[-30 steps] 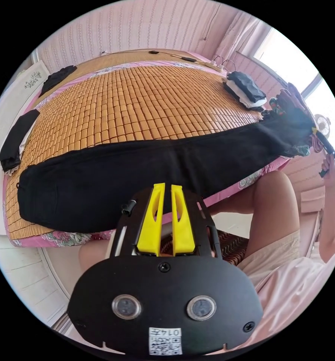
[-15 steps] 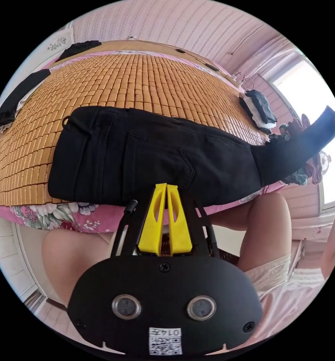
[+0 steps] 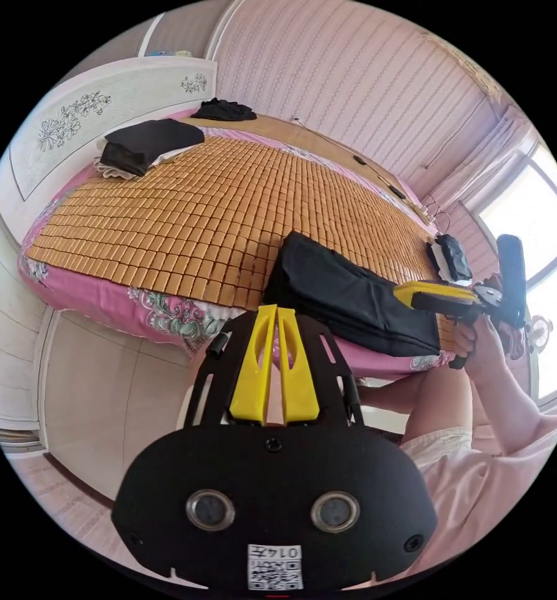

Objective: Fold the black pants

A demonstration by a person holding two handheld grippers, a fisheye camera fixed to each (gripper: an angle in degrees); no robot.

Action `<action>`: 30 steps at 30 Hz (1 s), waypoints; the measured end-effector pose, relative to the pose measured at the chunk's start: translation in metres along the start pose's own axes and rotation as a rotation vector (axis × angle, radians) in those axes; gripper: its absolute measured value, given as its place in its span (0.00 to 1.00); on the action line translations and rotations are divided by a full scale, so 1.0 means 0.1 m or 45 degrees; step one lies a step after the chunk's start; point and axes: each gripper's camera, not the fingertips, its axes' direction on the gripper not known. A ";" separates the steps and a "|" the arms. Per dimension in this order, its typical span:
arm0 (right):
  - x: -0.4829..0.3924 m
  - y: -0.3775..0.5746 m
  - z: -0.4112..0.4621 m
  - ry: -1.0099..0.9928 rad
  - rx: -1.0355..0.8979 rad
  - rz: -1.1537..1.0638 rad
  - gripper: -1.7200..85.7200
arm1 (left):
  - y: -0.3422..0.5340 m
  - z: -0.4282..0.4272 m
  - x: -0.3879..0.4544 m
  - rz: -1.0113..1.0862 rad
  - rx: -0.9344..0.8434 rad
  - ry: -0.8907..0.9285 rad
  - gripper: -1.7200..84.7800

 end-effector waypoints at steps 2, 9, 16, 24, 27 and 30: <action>0.19 0.19 0.14 0.025 -0.051 0.060 0.02 | 0.04 0.02 -0.02 -0.002 -0.010 0.039 0.01; 0.84 0.52 0.42 0.200 -0.261 0.252 0.02 | 0.03 0.58 0.98 0.393 -0.173 0.240 0.01; 0.85 -0.66 1.11 0.397 -0.441 0.013 0.01 | -0.07 1.18 2.08 0.613 -0.257 0.263 0.01; 0.98 -1.34 2.19 0.596 -0.706 -0.120 0.01 | 0.15 1.61 2.35 0.712 -0.269 0.150 0.01; 1.05 -1.56 2.26 0.482 -0.891 -0.206 0.01 | 0.08 1.54 2.42 0.625 -0.333 0.183 0.01; 1.19 -1.82 2.18 0.522 -0.815 -0.201 0.01 | 0.12 1.42 2.59 0.682 -0.230 0.193 0.01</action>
